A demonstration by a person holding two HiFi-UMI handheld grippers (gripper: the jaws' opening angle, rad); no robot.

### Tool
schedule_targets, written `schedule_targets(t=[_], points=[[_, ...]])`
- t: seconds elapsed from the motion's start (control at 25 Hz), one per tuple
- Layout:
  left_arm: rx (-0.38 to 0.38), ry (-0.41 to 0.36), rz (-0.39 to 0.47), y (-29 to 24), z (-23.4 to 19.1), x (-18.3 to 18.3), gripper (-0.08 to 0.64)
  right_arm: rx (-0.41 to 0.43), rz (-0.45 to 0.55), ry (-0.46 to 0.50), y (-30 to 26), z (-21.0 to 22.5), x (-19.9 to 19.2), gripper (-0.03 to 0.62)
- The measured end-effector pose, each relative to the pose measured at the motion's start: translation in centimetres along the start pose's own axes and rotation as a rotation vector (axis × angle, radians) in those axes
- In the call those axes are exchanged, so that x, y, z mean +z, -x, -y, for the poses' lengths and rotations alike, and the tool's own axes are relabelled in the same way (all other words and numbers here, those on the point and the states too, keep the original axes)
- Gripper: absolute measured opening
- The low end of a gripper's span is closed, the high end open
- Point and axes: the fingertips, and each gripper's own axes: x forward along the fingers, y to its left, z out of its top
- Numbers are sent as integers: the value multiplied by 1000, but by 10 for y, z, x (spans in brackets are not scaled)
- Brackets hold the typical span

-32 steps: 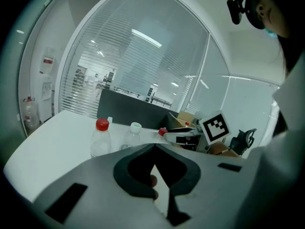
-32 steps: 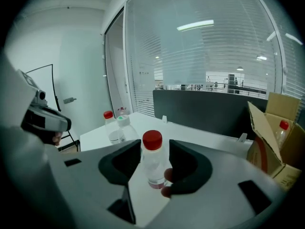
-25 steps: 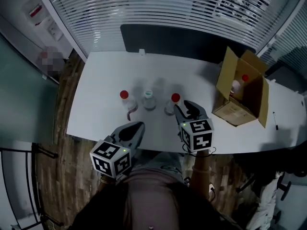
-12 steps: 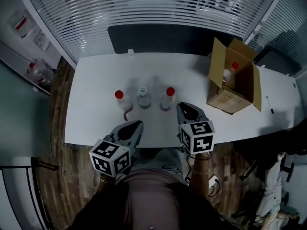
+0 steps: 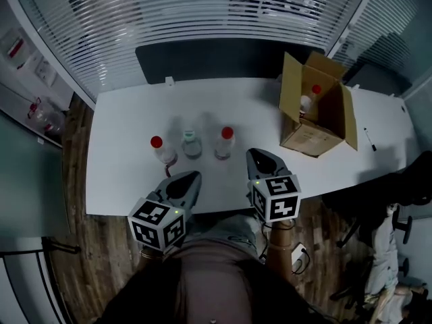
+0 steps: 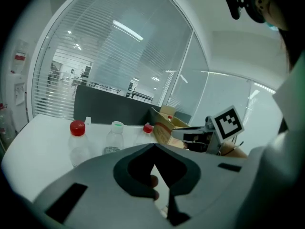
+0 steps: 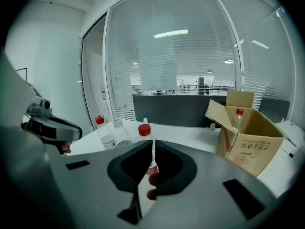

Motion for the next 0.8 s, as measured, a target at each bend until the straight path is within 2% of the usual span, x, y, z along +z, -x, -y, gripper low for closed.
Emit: schedule_targets(t=[0.44, 0.8], points=[[-43, 32, -1, -28, 18, 5, 5, -1, 9, -26, 10, 25, 0, 37], [-84, 15, -9, -76, 58, 17, 6, -6, 27, -30, 29, 75, 6, 37]])
